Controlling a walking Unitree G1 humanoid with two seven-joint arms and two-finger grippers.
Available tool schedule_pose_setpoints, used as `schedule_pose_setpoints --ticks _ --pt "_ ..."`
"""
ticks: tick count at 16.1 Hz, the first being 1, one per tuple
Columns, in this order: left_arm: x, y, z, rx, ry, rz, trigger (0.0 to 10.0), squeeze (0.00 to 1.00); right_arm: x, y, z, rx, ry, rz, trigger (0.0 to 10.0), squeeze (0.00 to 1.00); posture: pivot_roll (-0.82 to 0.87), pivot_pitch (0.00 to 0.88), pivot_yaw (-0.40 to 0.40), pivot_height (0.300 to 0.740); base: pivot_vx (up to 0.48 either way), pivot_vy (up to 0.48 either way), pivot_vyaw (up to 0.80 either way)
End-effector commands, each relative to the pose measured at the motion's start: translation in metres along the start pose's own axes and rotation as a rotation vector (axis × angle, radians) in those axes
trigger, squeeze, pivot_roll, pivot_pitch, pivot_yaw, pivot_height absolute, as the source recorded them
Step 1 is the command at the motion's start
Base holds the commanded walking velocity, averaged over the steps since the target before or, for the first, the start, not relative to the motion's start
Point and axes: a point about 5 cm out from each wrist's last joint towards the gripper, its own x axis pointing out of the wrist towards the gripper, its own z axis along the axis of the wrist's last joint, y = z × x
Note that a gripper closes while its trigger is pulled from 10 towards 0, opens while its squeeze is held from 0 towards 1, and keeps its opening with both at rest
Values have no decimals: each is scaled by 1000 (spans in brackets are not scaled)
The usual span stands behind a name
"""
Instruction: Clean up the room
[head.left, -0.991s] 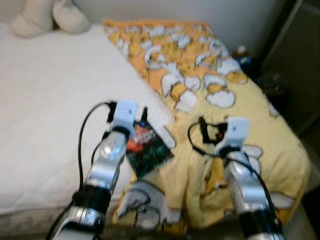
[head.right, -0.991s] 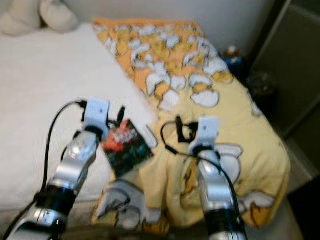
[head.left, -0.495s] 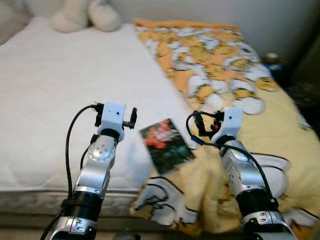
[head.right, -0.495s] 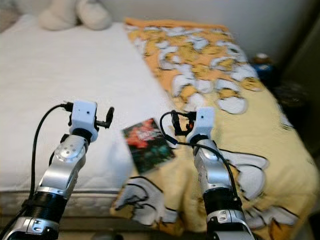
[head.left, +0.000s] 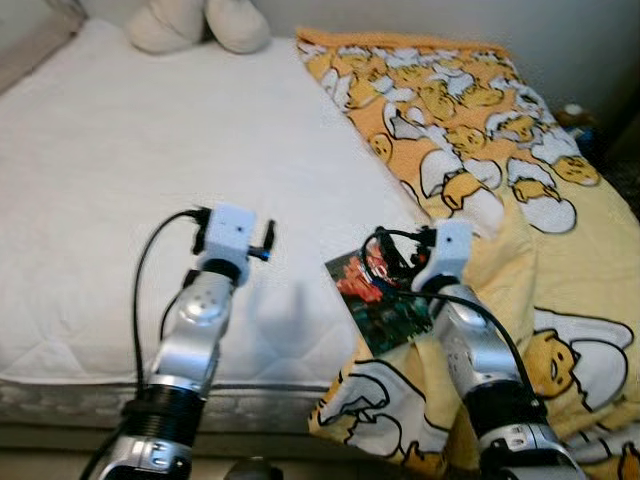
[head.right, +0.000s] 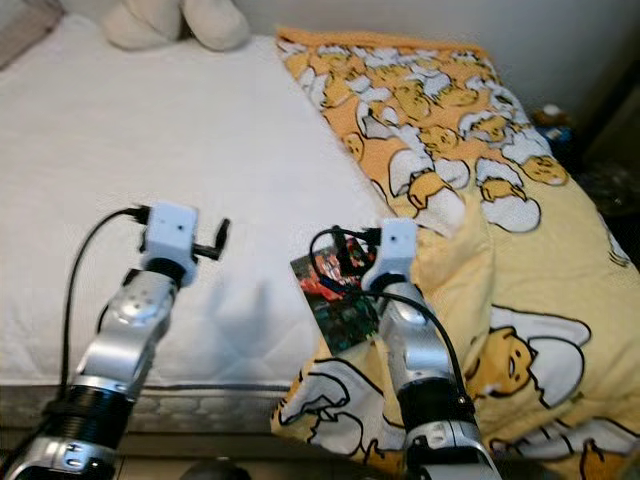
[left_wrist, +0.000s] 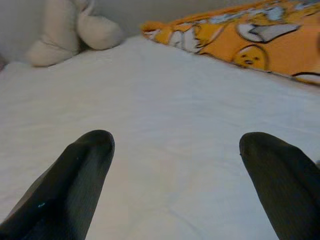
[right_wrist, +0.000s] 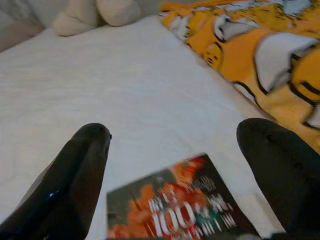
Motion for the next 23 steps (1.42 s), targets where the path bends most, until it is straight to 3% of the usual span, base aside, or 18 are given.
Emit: schedule_pose_setpoints --ticks 1,4,9,11,16,18,20,21,23 --pt "0 -2 3 4 -8 -13 10000 0 -3 -7 0 11 -10 -35 10000 0 86 19 -14 740 0 0 0" --pt "-4 0 5 9 -10 -15 10000 0 -3 -17 -5 69 10 -90 10000 0 110 48 -4 740 0 0 0" --pt "-26 25 -2 62 26 20 10000 0 4 -45 -14 221 99 -240 10000 0 211 99 -11 740 0 0 0" --pt "-29 29 -1 68 30 30 10000 0 3 -46 -22 277 144 -257 10000 0 226 109 -9 740 0 0 0" --pt "-37 37 1 85 44 43 10000 0 9 -34 -28 398 202 -180 10000 0 258 114 -15 740 0 0 0" --pt "-38 38 2 84 50 49 10000 0 6 -25 -44 503 281 -154 10000 0 258 114 -15 740 0 0 0" --pt "-39 38 2 84 51 50 10000 0 4 -22 -50 541 315 -145 10000 0 264 118 -19 740 0 0 0" --pt "-39 39 3 84 54 53 10000 0 7 -13 -47 583 313 -75 10000 0 263 120 -21 740 0 0 0" --pt "-41 39 2 81 63 55 10000 0 6 -10 -51 591 331 -64 10000 0 262 124 -20 740 0 0 0"
